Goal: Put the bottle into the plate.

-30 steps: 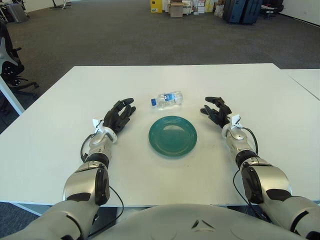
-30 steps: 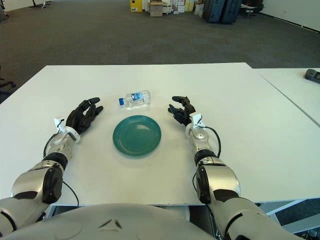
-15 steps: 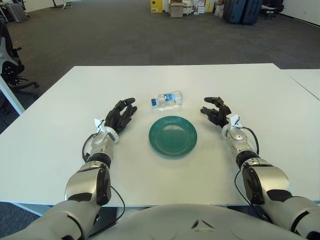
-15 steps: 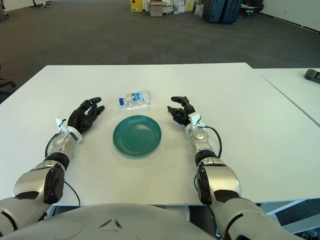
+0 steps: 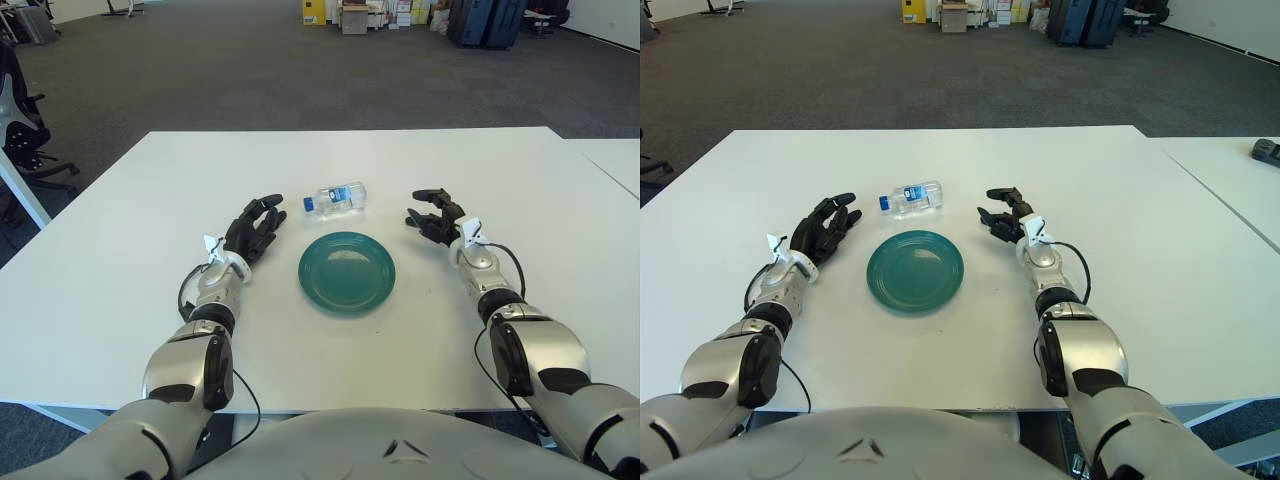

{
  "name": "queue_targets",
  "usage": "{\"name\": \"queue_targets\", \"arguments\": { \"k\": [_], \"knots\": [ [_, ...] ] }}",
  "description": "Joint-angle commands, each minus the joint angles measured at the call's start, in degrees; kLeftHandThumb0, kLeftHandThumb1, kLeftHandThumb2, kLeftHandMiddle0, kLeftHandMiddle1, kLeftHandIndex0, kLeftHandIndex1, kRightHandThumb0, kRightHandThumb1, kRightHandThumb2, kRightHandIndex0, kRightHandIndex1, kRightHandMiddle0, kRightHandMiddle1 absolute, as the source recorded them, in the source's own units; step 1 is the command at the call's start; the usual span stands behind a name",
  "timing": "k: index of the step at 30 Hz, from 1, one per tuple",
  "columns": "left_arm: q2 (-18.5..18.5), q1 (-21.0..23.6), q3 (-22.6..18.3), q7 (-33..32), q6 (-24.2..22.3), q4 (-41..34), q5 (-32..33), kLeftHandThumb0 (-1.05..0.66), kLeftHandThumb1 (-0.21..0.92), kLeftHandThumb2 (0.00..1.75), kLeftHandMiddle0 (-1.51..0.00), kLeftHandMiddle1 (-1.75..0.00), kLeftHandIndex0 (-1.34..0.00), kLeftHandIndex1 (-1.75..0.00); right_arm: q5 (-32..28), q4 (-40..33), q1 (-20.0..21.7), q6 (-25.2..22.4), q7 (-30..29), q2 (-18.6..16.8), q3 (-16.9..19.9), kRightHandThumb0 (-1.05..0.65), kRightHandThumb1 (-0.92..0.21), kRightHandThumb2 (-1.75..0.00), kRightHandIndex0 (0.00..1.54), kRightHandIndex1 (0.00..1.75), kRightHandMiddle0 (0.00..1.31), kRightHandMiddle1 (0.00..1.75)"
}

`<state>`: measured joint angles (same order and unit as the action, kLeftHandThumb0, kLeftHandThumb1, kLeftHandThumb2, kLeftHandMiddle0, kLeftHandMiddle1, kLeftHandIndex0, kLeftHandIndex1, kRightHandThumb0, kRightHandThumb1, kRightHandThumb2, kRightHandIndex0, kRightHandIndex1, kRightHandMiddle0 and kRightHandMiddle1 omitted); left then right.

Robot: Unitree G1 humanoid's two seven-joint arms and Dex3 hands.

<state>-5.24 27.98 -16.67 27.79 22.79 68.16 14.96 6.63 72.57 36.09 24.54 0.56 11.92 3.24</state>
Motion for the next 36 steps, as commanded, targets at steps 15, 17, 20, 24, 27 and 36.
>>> {"name": "queue_targets", "arguments": {
  "k": [15, 17, 20, 24, 27, 36],
  "knots": [
    [2.8, -0.7, 0.5, -1.9, -1.1, 1.5, -0.9, -0.55, 0.91, 0.53, -0.51, -0.62, -0.28, -0.99, 23.5, 0.8, 15.3, -1.6, -12.6, 5.4, -20.2, -0.84, -0.92, -0.52, 0.30, 0.07, 0.00, 0.54],
    [3.0, -0.6, 0.3, -1.7, -1.3, 1.4, -0.6, -0.54, 0.90, 0.54, -0.52, -0.62, -0.28, -0.99, 29.5, 2.0, 19.5, -3.5, -12.8, 5.3, -26.0, -0.89, -0.92, -0.61, 0.17, 0.04, 0.00, 0.35],
    [3.3, -0.6, 0.2, -1.6, -1.3, 1.4, -0.5, -0.53, 0.87, 0.60, -0.53, -0.63, -0.29, -0.99, 32.9, 3.1, 23.1, -4.9, -12.0, 4.7, -29.4, -0.94, -0.92, -0.70, 0.06, 0.01, 0.00, 0.13],
    [3.5, -0.6, 0.1, -1.5, -1.3, 1.4, -0.5, -0.52, 0.85, 0.63, -0.53, -0.64, -0.29, -1.00, 35.1, 3.8, 26.6, -6.5, -11.6, 3.3, -31.7, -0.98, -0.92, -0.76, 0.01, 0.00, 0.00, 0.03],
    [3.8, -0.7, 0.1, -1.5, -1.2, 1.2, -0.5, -0.53, 0.84, 0.63, -0.53, -0.64, -0.28, -0.99, 35.6, 4.2, 29.1, -8.4, -10.8, 1.3, -32.7, -1.00, -0.92, -0.79, 0.00, 0.00, 0.00, 0.01],
    [4.4, -1.1, 0.0, -1.3, -1.3, 0.7, -0.2, -0.54, 0.84, 0.63, -0.52, -0.63, -0.28, -1.00, 36.9, 4.8, 31.1, -10.3, -10.9, -2.1, -35.4, -1.04, -0.92, -0.83, 0.00, 0.00, 0.00, 0.00]
  ]
}}
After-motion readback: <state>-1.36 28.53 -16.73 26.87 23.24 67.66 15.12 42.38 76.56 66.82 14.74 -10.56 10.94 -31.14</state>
